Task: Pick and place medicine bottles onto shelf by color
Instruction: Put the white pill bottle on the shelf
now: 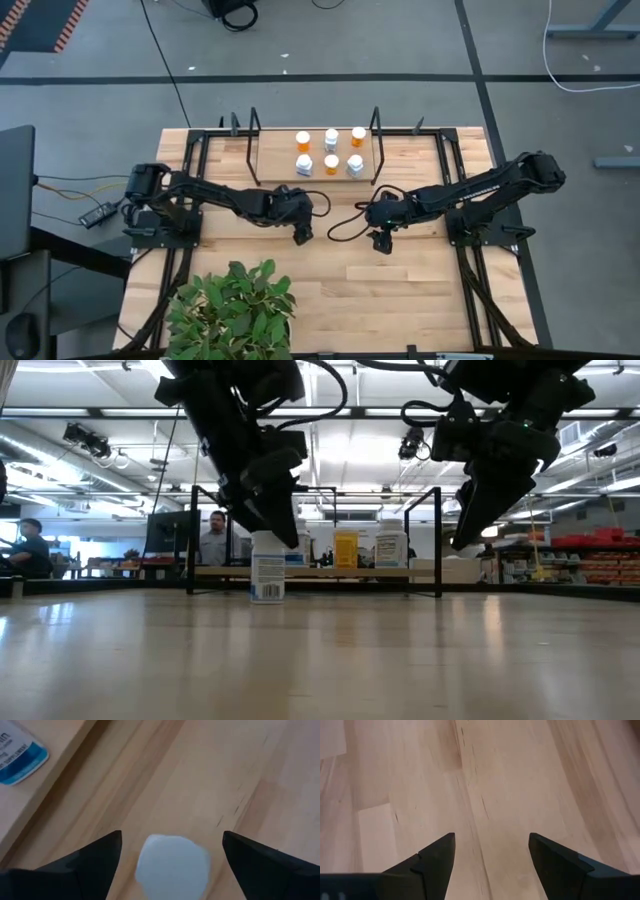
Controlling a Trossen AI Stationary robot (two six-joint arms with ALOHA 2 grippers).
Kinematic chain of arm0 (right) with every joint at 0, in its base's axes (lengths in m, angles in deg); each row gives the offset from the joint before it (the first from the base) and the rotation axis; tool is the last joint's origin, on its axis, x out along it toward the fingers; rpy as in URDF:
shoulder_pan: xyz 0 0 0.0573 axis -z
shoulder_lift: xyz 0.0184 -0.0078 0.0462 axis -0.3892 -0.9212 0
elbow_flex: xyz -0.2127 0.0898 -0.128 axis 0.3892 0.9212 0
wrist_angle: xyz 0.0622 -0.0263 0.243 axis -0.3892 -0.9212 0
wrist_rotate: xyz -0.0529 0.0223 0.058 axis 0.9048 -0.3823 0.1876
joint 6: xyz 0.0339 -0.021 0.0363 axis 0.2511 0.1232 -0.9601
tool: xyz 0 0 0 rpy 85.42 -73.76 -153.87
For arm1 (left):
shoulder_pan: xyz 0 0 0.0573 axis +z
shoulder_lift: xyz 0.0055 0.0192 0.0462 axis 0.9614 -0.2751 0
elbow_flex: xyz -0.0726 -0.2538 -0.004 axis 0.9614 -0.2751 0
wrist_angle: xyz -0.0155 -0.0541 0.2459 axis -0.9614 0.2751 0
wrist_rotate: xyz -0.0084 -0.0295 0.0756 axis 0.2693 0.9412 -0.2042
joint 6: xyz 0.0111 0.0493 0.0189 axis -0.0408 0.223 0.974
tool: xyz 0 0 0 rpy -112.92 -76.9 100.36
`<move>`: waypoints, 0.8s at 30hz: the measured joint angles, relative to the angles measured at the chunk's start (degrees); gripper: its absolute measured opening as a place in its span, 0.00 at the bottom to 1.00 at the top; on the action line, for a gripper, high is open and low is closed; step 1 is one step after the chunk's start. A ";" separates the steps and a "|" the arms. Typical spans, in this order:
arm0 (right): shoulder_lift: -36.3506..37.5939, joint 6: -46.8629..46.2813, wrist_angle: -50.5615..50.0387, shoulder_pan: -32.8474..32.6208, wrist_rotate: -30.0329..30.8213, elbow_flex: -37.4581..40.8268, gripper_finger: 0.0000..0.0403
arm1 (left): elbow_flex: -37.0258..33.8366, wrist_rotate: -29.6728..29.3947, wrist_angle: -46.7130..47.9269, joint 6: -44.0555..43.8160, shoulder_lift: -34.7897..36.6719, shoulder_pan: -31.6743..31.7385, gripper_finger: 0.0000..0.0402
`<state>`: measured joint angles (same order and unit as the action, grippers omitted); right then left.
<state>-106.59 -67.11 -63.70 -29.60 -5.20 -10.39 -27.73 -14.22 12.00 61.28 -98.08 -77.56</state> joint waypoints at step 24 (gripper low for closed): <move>-0.04 -0.51 0.15 0.02 0.05 0.02 0.65 | 0.27 2.23 4.37 1.73 0.03 -0.09 0.63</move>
<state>-106.64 -67.62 -63.55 -29.58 -5.14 -10.37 -27.46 -11.99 16.38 63.00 -98.05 -77.65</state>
